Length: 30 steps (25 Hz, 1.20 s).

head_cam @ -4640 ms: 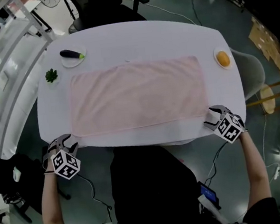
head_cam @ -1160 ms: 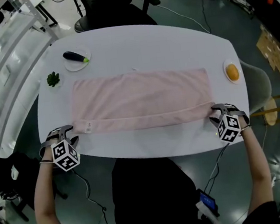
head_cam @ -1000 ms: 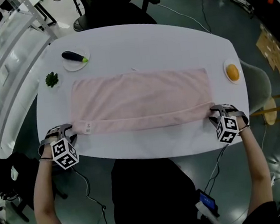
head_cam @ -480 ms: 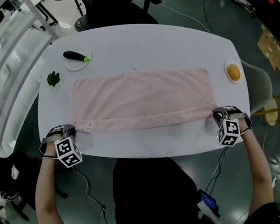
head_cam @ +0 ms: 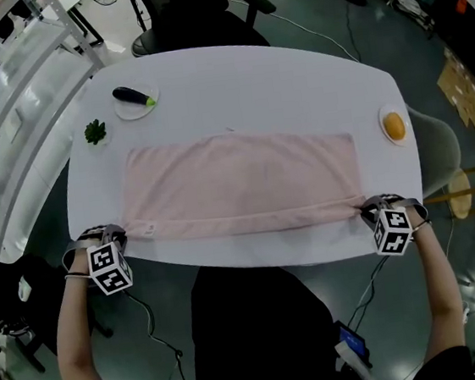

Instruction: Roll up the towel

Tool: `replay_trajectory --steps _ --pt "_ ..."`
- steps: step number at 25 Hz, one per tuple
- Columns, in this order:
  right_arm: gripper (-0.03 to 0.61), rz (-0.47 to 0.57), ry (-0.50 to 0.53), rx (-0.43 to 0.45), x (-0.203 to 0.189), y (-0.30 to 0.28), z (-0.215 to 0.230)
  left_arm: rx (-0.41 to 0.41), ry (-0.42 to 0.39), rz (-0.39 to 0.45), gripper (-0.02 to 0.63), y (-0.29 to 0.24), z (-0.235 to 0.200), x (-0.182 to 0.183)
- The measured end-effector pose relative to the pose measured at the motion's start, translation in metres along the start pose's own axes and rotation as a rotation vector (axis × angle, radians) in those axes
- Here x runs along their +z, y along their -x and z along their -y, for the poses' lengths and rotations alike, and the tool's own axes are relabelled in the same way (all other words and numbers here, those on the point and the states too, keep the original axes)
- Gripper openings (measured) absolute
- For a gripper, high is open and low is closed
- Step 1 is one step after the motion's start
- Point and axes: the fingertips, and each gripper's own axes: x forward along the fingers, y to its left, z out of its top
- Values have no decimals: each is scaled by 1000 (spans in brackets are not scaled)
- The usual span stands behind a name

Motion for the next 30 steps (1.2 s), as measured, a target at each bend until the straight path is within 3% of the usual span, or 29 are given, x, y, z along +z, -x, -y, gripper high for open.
replay_trajectory --steps 6,12,15,20,25,27,30 --pt "25 -36 15 152 0 -11 1 -45 -12 -27 25 -10 -7 -1" --pt "26 -22 -130 381 -2 -4 18 -143 93 -1 25 -4 -30 3" --pt "28 -4 -184 432 8 -1 40 -186 131 -5 25 -10 -43 3" --pt "37 -30 -232 417 1 -16 66 -213 130 -22 25 -25 -60 4" --pt "123 -22 -239 368 -1 -20 73 -183 96 -46 43 -34 -66 6" --pt "153 1 -244 309 -3 -19 80 -138 97 -45 68 -33 -71 7" --pt "156 79 -258 134 1 -7 103 -66 123 -27 134 -27 -80 5"
